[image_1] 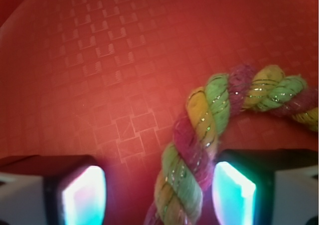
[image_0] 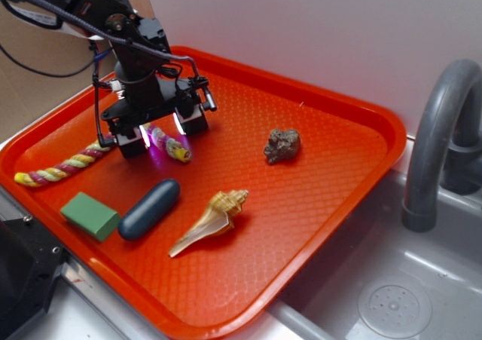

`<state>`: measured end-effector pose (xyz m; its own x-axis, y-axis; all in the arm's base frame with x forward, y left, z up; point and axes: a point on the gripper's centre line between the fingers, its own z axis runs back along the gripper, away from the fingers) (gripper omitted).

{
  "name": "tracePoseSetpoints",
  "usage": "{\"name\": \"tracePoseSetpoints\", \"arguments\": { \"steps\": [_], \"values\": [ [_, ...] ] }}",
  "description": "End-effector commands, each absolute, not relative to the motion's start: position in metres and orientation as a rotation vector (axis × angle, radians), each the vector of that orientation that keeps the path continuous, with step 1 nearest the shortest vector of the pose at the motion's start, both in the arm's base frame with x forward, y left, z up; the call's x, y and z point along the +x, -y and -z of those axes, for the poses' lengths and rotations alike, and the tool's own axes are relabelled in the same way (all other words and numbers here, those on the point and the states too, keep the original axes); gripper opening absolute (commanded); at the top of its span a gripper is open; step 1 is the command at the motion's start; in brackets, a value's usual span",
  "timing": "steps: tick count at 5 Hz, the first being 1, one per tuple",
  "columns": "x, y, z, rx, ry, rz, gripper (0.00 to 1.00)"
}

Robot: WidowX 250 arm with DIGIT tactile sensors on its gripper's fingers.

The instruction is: Grab the multicolored rope.

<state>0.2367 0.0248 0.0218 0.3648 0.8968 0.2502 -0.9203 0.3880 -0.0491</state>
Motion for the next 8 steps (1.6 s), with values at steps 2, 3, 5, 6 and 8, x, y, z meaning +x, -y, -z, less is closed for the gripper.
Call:
{"name": "tracePoseSetpoints", "arguments": {
  "steps": [2,3,5,6,8],
  "values": [
    [0.231,-0.035,-0.014,0.073,0.356,-1.012,0.00],
    [0.237,-0.039,-0.029,0.144,0.337,-0.795,0.00],
    [0.268,-0.004,-0.120,0.183,0.260,-0.345,0.00],
    [0.261,0.015,-0.162,0.163,0.253,-0.226,0.00],
    [0.239,0.025,-0.231,0.161,0.281,-0.165,0.00]
  ]
}}
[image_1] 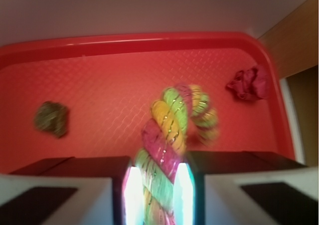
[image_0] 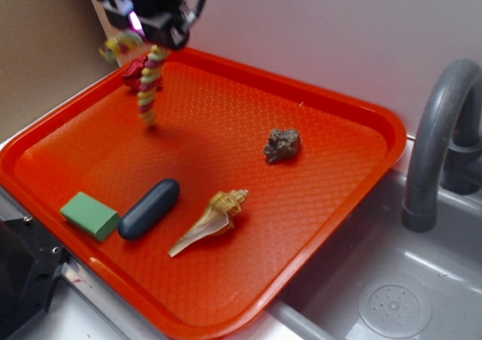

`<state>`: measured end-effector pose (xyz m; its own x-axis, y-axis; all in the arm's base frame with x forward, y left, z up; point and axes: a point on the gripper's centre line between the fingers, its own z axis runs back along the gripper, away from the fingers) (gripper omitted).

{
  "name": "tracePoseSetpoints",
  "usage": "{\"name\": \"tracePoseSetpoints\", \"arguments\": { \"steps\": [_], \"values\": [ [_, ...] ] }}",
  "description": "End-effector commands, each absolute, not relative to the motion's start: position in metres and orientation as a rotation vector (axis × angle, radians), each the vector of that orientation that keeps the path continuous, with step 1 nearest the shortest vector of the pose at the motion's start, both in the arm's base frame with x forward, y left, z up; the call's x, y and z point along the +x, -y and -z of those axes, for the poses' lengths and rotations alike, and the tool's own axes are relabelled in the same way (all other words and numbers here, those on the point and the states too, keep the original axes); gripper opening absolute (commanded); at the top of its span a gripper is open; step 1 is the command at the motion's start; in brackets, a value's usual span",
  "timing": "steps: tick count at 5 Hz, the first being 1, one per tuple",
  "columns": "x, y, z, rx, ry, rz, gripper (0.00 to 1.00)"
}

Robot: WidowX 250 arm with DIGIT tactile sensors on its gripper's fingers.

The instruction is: Grab the multicolored rope.

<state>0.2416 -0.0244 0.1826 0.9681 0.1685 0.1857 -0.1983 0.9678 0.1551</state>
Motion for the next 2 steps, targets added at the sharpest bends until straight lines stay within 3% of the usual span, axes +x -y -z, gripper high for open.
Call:
{"name": "tracePoseSetpoints", "arguments": {
  "steps": [1,2],
  "values": [
    [0.233,0.025,-0.262,0.144,0.325,-0.183,0.00],
    [0.229,0.024,-0.277,0.161,0.368,-0.205,0.00]
  ]
}}
